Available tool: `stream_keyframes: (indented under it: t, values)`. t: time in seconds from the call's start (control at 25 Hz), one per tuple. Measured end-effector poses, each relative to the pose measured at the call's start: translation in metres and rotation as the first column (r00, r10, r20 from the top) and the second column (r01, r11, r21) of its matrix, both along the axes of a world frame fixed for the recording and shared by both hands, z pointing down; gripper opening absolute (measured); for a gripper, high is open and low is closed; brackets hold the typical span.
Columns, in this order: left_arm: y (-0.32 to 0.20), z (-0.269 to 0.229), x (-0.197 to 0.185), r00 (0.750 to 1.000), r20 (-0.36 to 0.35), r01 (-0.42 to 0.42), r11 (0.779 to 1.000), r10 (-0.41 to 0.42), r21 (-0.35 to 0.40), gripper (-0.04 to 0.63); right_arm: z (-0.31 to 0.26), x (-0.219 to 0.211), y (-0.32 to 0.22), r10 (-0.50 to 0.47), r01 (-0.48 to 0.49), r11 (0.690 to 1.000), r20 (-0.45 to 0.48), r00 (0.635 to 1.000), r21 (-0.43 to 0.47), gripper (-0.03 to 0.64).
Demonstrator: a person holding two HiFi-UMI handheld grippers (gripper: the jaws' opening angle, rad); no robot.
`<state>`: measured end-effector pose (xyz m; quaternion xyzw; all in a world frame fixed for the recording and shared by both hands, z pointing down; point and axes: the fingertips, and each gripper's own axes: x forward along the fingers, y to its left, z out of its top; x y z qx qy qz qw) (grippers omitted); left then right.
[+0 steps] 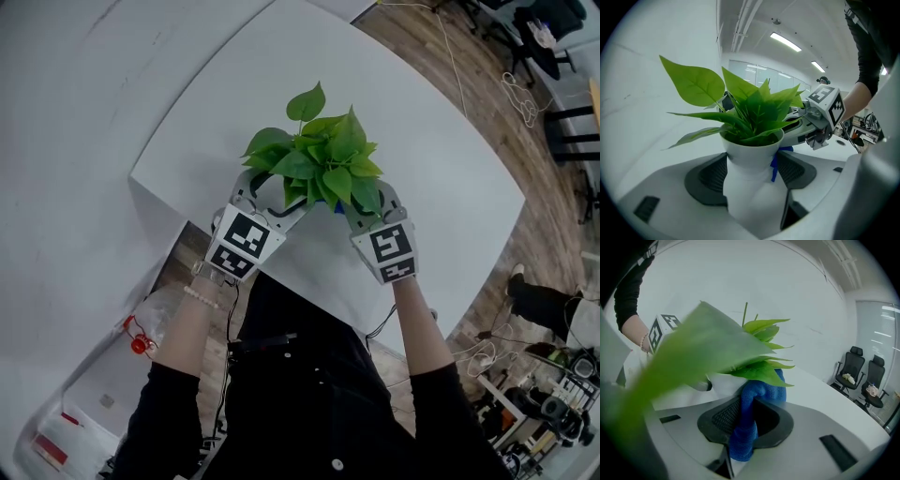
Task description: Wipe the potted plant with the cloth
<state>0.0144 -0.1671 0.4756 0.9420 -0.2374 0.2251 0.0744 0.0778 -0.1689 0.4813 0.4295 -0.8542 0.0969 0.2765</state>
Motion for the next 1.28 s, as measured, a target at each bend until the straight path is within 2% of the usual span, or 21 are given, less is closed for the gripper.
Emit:
stream_keyframes:
  t: [0.2,0.48,0.68,0.84,1.12,1.28]
  values:
    - [0.005,0.0,0.006,0.994,0.003,0.111,0.994,-0.111,-0.015,0.347,0.0,-0.005,0.023,-0.009,0.009,1.0,0.013,1.0,-0.008,0.094]
    - [0.02,0.009,0.009,0.971,0.004,0.239,0.969,-0.239,-0.062,0.345,0.003,-0.022,0.053,-0.063,0.064,0.997,0.013,0.998,-0.034,0.094]
    - [0.025,-0.001,0.015,0.971,-0.018,0.238,0.969,-0.24,-0.062,0.345,0.002,-0.029,0.067,-0.086,0.087,0.995,0.031,0.996,-0.049,0.094]
    - [0.032,-0.003,0.017,0.97,-0.028,0.237,0.968,-0.24,-0.085,0.345,-0.003,-0.024,0.073,-0.119,0.119,0.992,0.007,0.993,-0.035,0.094]
    - [0.048,-0.01,0.003,0.966,-0.008,0.257,0.965,-0.257,-0.055,0.345,-0.02,-0.004,0.078,-0.048,0.05,0.998,0.069,0.996,-0.024,0.094]
    - [0.062,-0.021,-0.007,0.959,0.002,0.283,0.959,-0.283,-0.02,0.327,-0.033,0.004,0.088,-0.045,0.047,0.999,0.094,0.995,-0.014,0.094]
